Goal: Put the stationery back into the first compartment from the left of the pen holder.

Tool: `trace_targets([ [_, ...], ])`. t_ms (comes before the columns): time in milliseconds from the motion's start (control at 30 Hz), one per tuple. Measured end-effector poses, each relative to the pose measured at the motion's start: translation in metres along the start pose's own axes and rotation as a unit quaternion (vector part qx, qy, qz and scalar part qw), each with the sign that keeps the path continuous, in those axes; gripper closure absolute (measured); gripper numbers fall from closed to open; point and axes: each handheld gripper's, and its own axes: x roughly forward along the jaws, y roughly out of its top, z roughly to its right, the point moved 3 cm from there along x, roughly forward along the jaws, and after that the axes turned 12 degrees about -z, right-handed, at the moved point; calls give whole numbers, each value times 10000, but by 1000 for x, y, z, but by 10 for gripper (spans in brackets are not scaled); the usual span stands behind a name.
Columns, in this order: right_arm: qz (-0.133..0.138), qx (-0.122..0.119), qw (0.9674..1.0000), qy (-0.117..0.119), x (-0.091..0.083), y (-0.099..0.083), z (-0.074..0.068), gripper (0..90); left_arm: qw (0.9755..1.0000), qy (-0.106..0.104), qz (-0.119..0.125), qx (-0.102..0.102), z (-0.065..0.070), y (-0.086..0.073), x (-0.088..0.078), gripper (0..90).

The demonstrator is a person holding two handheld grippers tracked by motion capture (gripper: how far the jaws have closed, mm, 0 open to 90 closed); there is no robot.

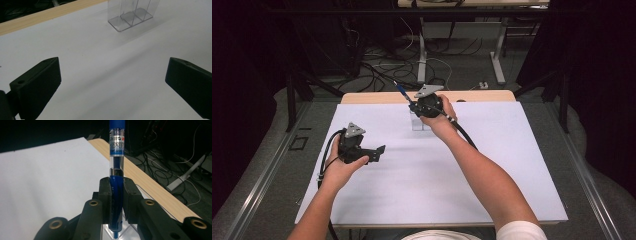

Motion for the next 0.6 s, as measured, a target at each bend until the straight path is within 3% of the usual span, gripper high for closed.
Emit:
trace_targets([
  [167,155,230,9996,32,5,0,4,791,10000,-37,41,9,1,1,-2,2],
  [600,418,691,9966,-148,13,2,16,791,9999,-69,132,5,1,1,-3,2],
])
